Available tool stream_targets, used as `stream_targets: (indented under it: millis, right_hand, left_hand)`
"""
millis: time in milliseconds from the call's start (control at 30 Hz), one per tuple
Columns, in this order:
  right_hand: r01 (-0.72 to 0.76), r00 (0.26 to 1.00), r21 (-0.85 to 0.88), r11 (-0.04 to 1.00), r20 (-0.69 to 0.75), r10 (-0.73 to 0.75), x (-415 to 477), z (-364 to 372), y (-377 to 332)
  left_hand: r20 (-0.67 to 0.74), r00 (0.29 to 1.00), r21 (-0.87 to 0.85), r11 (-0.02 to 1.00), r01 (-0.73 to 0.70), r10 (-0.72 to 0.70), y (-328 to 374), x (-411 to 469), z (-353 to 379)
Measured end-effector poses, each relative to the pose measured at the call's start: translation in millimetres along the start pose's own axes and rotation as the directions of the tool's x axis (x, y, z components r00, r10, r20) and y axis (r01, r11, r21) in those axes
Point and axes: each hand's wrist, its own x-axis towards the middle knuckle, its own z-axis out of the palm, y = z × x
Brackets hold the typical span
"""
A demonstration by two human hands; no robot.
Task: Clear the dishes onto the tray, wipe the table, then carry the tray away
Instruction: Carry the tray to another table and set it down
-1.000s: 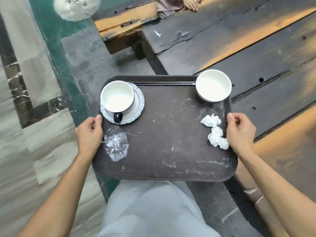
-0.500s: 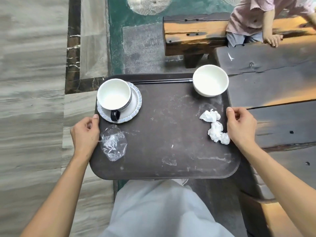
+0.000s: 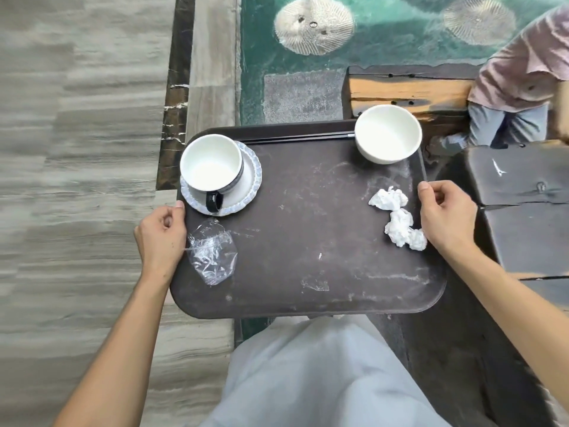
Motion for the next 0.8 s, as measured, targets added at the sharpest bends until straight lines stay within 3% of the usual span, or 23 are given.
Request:
stream_targets:
  millis: [800]
  right_hand:
    - [0.075,0.996,-0.033,0.997,0.043,-0.074,314,87,-105]
  left_hand:
    - [-0.041,0.998,-0.013,0.998,0.057,-0.057,129,257,125]
